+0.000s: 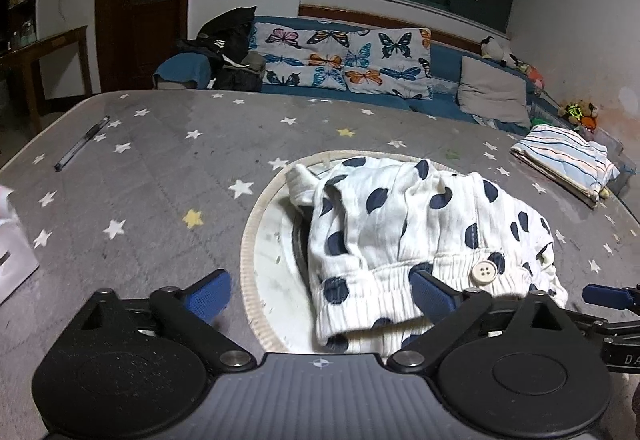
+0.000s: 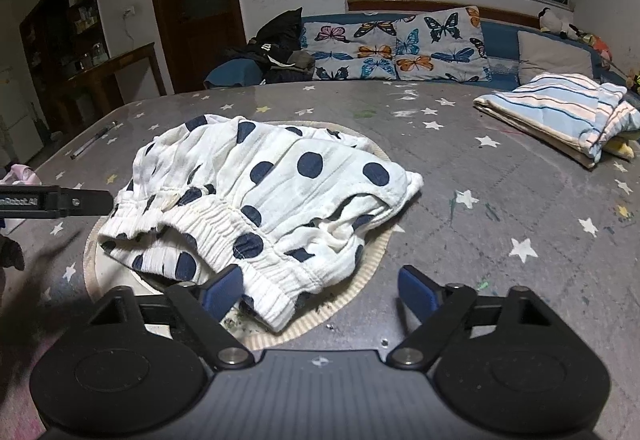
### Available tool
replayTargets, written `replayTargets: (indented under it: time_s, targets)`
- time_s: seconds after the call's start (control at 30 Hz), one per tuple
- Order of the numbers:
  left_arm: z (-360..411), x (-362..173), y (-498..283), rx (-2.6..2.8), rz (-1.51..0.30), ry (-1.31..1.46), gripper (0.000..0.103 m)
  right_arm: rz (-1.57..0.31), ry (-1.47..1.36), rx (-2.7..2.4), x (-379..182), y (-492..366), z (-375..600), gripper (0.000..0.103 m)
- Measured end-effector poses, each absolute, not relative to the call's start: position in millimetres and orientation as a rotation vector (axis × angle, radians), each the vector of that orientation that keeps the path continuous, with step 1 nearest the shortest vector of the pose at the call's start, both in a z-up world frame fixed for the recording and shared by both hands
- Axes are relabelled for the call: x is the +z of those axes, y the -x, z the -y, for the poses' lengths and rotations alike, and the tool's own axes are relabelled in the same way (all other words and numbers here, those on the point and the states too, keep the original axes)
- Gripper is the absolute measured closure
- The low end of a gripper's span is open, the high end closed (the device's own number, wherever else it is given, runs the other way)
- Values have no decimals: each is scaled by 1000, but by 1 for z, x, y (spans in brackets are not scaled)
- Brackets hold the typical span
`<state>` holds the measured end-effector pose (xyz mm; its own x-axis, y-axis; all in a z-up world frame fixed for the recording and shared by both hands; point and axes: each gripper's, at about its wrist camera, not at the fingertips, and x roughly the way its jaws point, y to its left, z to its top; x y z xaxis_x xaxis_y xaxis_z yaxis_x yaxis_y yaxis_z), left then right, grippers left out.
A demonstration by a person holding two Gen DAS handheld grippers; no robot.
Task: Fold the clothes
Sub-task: 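Close the left gripper on the pants waistband while the right gripper grasps the pants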
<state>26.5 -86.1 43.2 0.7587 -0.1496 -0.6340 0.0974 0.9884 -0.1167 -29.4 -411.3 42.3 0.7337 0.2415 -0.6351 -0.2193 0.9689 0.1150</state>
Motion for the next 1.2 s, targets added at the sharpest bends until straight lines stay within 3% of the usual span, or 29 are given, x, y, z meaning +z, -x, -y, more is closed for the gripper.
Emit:
replayTargets:
  time_s: [0.17, 0.4, 0.5, 0.6, 0.73, 0.77, 0.87, 1.2]
  targets:
    - [90, 38, -40, -165, -723, 84, 24, -720, -54, 274, 40, 21, 410, 31]
    - [92, 31, -52, -195, -755, 86, 25, -741, -77, 297, 35, 13, 409, 47]
    - [93, 28, -55, -221, -770, 93, 25, -747, -87, 305, 35, 11, 409, 63]
    - [94, 25, -58, -239, -792, 96, 38, -752, -100, 315, 36, 9, 409, 73]
    - [90, 20, -60, -271, -822, 152, 70, -742, -113, 321, 38, 11, 410, 88]
    - [90, 20, -60, -274, -819, 155, 79, -738, -114, 317, 39, 11, 410, 89]
    - [85, 26, -58, -292, -810, 188, 91, -726, -121, 310, 43, 12, 413, 92]
    - [72, 70, -22, -355, -745, 238, 93, -641, -124, 373, 80, 40, 422, 94]
